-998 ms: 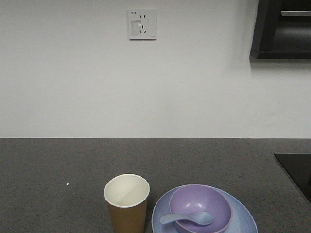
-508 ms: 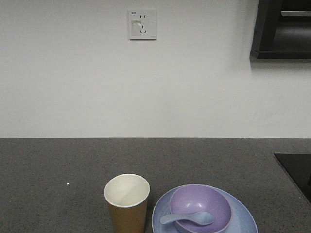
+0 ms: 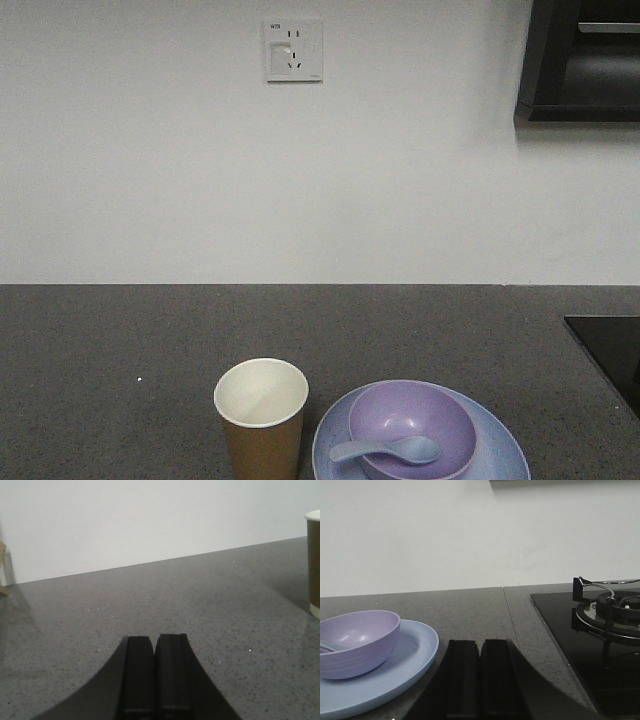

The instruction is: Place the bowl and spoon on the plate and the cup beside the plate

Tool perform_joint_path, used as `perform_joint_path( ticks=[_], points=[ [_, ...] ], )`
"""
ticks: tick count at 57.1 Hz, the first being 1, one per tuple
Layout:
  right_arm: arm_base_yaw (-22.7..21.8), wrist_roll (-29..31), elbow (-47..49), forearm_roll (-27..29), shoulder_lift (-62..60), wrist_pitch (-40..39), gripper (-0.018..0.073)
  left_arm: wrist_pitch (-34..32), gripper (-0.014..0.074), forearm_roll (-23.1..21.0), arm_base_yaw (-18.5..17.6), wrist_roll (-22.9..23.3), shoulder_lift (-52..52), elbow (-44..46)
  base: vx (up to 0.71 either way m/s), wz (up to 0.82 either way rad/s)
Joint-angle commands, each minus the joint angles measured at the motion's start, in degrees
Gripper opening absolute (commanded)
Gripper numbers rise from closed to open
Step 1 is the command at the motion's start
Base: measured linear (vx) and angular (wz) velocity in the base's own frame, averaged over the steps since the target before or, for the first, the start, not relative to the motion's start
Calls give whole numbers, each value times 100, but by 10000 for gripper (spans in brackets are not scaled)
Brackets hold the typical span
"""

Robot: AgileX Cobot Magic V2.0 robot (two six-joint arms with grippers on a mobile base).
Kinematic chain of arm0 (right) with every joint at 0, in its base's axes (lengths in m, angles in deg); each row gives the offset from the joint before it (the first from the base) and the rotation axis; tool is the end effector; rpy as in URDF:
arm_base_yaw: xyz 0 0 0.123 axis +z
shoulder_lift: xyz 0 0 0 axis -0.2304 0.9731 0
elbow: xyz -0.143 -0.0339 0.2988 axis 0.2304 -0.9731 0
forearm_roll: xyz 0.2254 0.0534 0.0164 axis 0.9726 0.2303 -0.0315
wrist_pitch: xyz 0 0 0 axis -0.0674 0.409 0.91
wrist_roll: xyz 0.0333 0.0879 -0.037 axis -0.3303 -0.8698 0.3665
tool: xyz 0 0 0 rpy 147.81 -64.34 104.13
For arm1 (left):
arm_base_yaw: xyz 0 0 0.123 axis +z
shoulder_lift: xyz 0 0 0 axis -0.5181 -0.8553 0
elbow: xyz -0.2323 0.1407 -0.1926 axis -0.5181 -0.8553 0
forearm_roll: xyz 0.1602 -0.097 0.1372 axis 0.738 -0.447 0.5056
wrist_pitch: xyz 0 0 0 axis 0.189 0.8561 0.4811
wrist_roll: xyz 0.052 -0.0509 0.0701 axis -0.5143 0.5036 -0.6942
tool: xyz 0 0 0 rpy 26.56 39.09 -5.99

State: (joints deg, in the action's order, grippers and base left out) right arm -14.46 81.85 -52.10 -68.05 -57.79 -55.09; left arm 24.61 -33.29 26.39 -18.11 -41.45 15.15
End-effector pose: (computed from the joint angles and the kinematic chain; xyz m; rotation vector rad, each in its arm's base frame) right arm -0.0013 -0.0002 0.1992 0.0621 1.5488 0.0289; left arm -0.0015 0.0003 0.1924 0.1468 1.6235 0.0116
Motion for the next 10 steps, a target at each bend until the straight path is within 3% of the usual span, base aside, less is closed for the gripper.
perform_joint_path(
  ticks=[1, 10],
  points=[
    [-28, 23, -24, -44, -34, -431, -8, -452, -3, -16, -2, 10, 92, 143, 0, 0],
    [-28, 23, -24, -44, -34, -431, -8, -452, -3, -16, -2, 10, 92, 143, 0, 0]
  ],
)
